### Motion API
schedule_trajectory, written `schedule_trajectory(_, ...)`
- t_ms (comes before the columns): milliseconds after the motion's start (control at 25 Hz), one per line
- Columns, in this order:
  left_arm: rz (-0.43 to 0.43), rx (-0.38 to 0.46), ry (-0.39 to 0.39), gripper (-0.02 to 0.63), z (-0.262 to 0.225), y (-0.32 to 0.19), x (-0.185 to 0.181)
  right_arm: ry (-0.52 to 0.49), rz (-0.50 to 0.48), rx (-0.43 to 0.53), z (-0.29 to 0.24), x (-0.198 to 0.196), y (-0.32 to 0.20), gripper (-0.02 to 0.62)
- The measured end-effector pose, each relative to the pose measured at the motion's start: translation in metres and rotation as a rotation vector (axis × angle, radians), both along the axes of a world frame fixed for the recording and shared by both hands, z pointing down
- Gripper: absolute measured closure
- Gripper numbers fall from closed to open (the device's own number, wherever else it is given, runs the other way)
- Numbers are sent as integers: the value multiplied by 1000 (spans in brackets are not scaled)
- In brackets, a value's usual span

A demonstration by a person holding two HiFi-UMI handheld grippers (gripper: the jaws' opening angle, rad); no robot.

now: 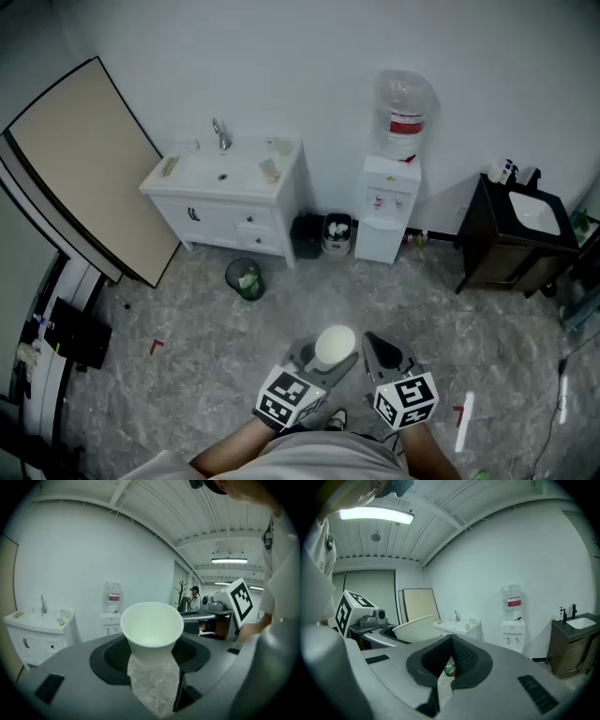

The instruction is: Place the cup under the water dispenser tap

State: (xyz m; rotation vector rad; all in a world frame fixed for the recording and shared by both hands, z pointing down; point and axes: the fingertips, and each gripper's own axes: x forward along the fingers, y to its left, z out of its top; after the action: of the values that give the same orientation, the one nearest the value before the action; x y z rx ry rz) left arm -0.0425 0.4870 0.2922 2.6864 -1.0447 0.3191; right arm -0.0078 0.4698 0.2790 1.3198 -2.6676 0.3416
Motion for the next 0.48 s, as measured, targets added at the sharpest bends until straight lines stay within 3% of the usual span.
schedule_trajectory(480, 10, 3, -6, 351, 0, -6, 1, -32, -2, -6, -2, -1, -7, 580)
